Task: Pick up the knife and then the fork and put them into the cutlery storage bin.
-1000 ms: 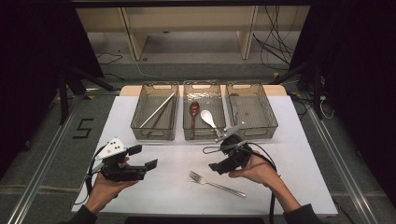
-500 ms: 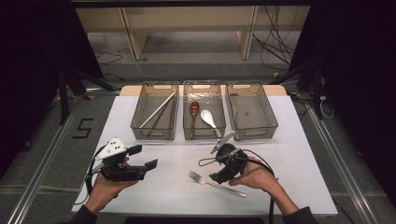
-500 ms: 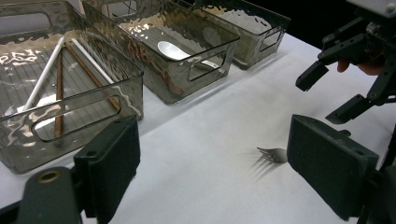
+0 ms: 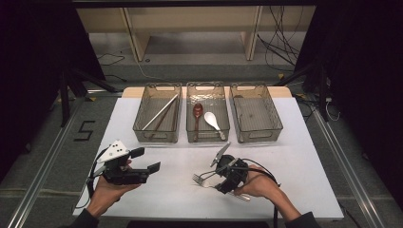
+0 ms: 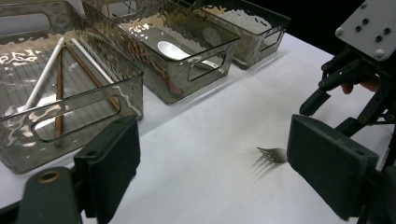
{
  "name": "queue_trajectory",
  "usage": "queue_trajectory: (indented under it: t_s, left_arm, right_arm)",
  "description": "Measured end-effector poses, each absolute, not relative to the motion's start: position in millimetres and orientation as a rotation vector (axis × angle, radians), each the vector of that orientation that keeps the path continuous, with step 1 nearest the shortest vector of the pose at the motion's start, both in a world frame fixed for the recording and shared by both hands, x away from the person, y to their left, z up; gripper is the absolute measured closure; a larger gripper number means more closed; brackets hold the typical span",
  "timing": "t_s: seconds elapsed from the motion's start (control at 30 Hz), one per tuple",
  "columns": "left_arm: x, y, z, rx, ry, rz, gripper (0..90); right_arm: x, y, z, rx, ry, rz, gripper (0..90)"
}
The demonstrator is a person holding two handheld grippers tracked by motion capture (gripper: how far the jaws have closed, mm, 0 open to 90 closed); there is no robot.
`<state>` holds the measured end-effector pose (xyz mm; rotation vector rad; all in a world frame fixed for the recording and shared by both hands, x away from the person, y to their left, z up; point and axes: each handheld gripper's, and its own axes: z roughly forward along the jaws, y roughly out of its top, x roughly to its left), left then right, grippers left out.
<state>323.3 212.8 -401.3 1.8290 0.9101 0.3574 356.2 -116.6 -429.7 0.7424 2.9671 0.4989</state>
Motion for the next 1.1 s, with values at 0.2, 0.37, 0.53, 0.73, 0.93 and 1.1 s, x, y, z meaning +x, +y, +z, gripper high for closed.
queue_trajectory:
  t_s: [0.2, 0.37, 0.53, 0.73, 0.93, 1.1]
  left_arm:
    - [323.2, 212.7, -401.2, 1.830, 0.910, 0.358, 16.8]
    - [323.2, 212.3, -401.4, 1.833, 0.908, 0.358, 16.8]
    - [323.3, 212.6, -401.4, 1.835, 0.908, 0.358, 16.9]
    - [323.3, 212.3, -401.6, 1.836, 0.908, 0.359, 16.8]
    - [323.1, 211.9, -401.6, 1.834, 0.909, 0.359, 16.8]
    - [323.0, 211.7, -401.5, 1.834, 0.909, 0.359, 16.8]
  right_arm:
    - [356.4, -115.7, -438.1, 0.727, 2.985, 0.448, 54.6]
    - [357.6, -116.0, -443.3, 0.718, 2.994, 0.419, 60.1]
    - [358.4, -114.2, -448.6, 0.706, 3.005, 0.392, 65.4]
    - [357.4, -112.9, -453.6, 0.687, 3.007, 0.344, 71.6]
    - [357.2, -111.7, -455.7, 0.676, 3.017, 0.315, 75.7]
    - [356.5, -110.5, -456.3, 0.666, 3.024, 0.304, 78.9]
